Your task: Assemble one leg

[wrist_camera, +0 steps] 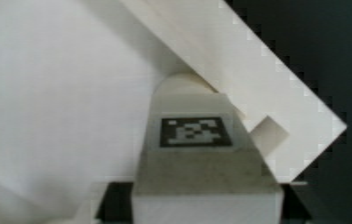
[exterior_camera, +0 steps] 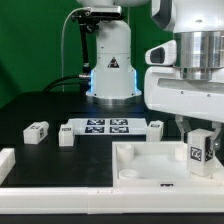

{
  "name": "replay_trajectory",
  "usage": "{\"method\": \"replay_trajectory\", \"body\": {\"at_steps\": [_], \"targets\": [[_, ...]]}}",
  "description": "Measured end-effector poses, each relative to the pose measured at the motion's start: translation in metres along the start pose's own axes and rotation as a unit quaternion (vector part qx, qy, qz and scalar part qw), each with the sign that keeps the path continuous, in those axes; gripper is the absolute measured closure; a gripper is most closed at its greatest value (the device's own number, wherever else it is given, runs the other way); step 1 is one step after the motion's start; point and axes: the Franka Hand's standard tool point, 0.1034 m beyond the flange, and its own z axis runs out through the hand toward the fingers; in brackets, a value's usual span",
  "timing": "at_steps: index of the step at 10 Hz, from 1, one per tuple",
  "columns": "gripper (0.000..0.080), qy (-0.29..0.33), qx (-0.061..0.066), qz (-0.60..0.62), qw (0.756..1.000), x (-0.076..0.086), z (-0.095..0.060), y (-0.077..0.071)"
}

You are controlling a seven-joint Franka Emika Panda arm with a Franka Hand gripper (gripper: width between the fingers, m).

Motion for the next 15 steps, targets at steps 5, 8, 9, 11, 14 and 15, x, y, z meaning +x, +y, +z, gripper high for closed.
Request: {"method": "replay_trajectory", "body": {"at_steps": [5,8,9,11,14,15], "targets": [[0.0225,-0.002,0.0,0.06,0.998,-0.0002,0.0005,0.0005],[0.0161,0.0,0.002,-0.037,0.999,-0.0019,0.0005,-0.0011],[0.0152,0.0,0.003,-0.108,0.994,-0.0025,0.0004,-0.0015],[0.0151,-0.001,0.003,-0.225,0.974,-0.0029,-0.0022,-0.0036],[0.0151,0.0,0.003,-0.384,0.923,0.002,-0.0025,-0.002],[0.0151,0.0,0.003,-0.409,0.912,0.0021,-0.0024,-0.0017]]}}
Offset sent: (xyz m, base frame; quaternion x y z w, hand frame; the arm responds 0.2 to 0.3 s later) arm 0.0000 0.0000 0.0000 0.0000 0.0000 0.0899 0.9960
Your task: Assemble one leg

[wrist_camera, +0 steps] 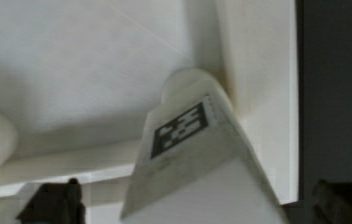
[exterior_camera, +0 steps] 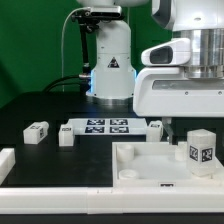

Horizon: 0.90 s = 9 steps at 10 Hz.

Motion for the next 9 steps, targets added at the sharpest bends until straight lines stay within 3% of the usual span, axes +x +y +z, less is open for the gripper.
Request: {"method": "replay_trajectory", "body": {"at_steps": [2,5,7,8,9], "targets": [[0.0151,-0.002,-0.001,-0.105,0.994,-0.0022,0.0016,0.0016],[0.0151,-0.004,-0.002,-0.139,0.99,-0.0043,0.0034,0.0024],[0.0409,-0.004,-0.002,-0.139,0.99,-0.0045,0.0038,0.0026],[0.0409,-0.004,-0.002,-0.139,0.99,-0.0046,0.0039,0.0026],[0.0509,-0.004,-0.002,-0.139,0.99,-0.0046,0.0042,0.0029]]}}
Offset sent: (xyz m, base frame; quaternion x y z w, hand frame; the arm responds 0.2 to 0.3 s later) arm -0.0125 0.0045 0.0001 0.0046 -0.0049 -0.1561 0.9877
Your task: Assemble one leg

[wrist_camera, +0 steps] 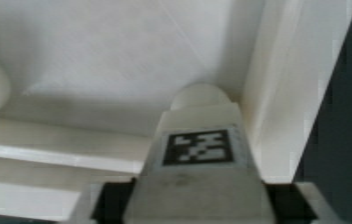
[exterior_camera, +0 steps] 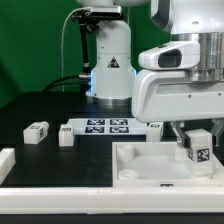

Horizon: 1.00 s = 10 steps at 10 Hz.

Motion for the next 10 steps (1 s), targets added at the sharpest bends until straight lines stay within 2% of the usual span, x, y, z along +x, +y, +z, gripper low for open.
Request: {"method": "replay_trajectory", "body": {"at_steps": [3,4,5,7,9,10], "targets": [[0.0509,0.0,0.0,0.025,1.0,-0.0003,0.0005,0.0],[0.0509,0.0,0.004,0.078,0.997,-0.0002,0.0004,-0.0002],[0.0509,-0.001,0.005,0.181,0.983,-0.0001,0.0003,0.0013],[0.0509,-0.002,0.005,0.296,0.955,-0.0003,0.0004,0.0003],[0.0509,-0.005,0.005,0.434,0.901,-0.0018,0.0022,-0.0058],[0.0509,-0.006,0.003,0.503,0.864,-0.0024,0.0033,-0.0075]]}}
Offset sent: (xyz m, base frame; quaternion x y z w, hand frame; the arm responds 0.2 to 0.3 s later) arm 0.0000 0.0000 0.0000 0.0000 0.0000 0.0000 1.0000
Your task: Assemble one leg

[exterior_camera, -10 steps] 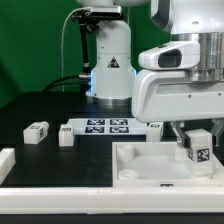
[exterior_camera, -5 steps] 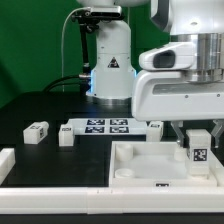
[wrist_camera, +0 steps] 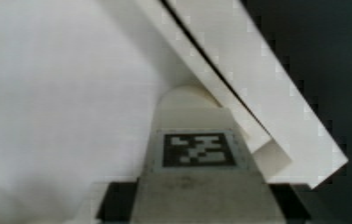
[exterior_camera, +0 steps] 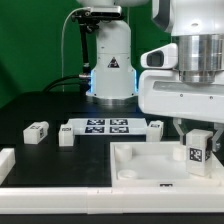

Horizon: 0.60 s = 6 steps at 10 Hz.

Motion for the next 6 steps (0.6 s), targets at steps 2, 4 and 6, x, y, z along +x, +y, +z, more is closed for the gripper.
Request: {"method": "replay_trajectory", "body": {"at_steps": [2,4,6], "targets": [[0.0509,0.003,-0.001,0.118,0.993,-0.0021,0.0003,-0.0013],[0.0509,-0.002,0.002,0.206,0.979,-0.0018,0.0002,-0.0012],[0.0454,-0.003,0.002,0.205,0.979,-0.002,0.0003,-0.0013]]}}
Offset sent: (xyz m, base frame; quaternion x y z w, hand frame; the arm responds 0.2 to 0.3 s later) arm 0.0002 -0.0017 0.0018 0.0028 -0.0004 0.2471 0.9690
